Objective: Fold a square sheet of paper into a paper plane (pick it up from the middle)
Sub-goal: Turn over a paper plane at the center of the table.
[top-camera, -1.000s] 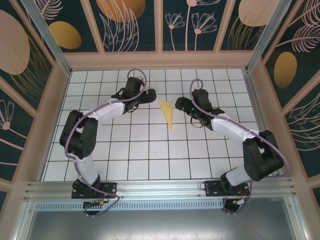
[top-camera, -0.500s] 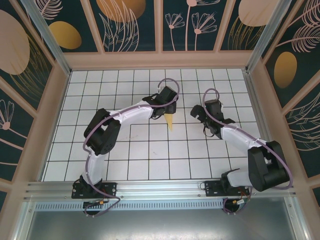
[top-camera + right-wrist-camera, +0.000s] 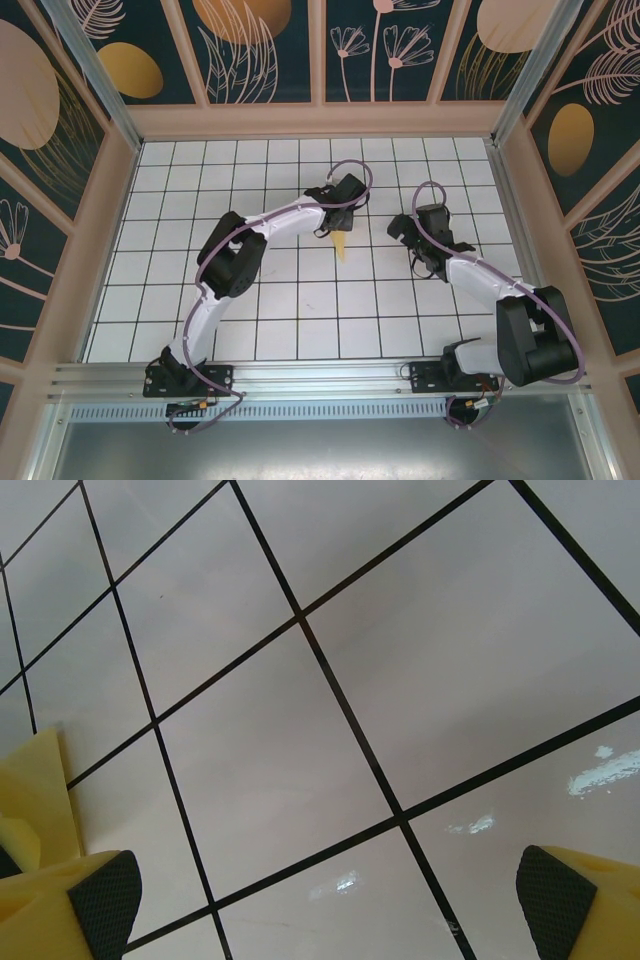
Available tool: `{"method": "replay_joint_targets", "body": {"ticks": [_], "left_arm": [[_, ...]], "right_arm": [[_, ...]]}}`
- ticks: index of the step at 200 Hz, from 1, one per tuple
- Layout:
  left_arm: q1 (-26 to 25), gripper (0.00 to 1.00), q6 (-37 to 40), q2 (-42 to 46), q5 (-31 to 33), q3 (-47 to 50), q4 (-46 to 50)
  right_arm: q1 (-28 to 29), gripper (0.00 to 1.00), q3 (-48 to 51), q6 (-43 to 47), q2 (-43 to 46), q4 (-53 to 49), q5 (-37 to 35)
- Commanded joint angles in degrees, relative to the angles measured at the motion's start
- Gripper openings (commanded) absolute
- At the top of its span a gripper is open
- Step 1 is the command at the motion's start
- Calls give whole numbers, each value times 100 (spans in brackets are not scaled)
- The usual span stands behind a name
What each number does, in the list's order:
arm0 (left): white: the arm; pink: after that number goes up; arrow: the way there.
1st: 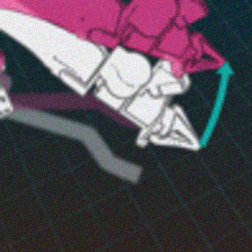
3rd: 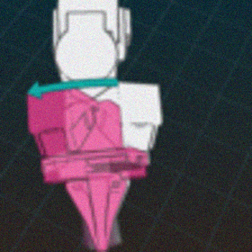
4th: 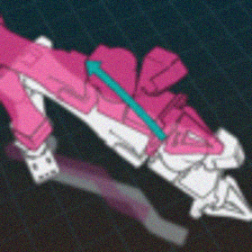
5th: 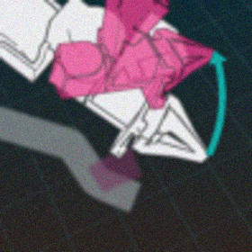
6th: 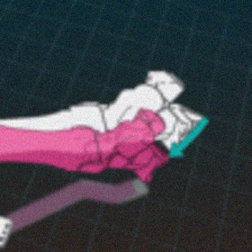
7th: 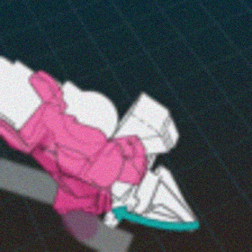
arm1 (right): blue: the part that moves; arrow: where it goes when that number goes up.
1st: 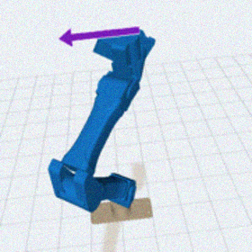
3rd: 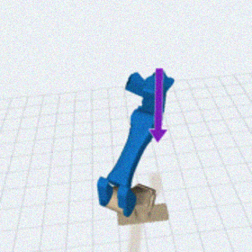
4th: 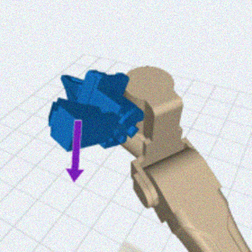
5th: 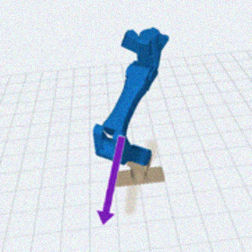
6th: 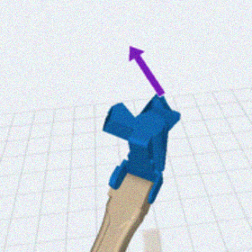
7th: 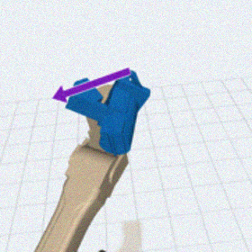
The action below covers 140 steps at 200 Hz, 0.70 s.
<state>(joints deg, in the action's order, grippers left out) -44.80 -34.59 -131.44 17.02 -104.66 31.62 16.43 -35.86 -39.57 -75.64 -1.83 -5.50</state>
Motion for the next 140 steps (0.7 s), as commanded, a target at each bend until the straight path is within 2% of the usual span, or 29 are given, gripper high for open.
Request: {"method": "replay_joint_targets", "body": {"ticks": [1, 31, 88, 109, 125, 140], "left_arm": [[-20, 50, -39, -72, 133, -180, 328], [-21, 38, -155, 237, 199, 103, 101], [-20, 7, -295, 628, 450, 583, -219], [-12, 0, -288, 1012, 547, 830, -448], [-7, 0, -273, 1394, 543, 1062, -665], [-11, 0, -241, 1804, 365, 1394, -1029]], "right_arm": [[-47, 99, 61, -103, 89, 193, 160], [-49, 99, 35, -103, 49, 197, 237], [-44, 98, 17, -226, 32, 194, 339], [-50, 97, -9, -228, 25, 215, 431], [-46, 95, -30, -218, 14, 248, 436], [-43, 92, -44, -195, 14, 348, 737]]}}
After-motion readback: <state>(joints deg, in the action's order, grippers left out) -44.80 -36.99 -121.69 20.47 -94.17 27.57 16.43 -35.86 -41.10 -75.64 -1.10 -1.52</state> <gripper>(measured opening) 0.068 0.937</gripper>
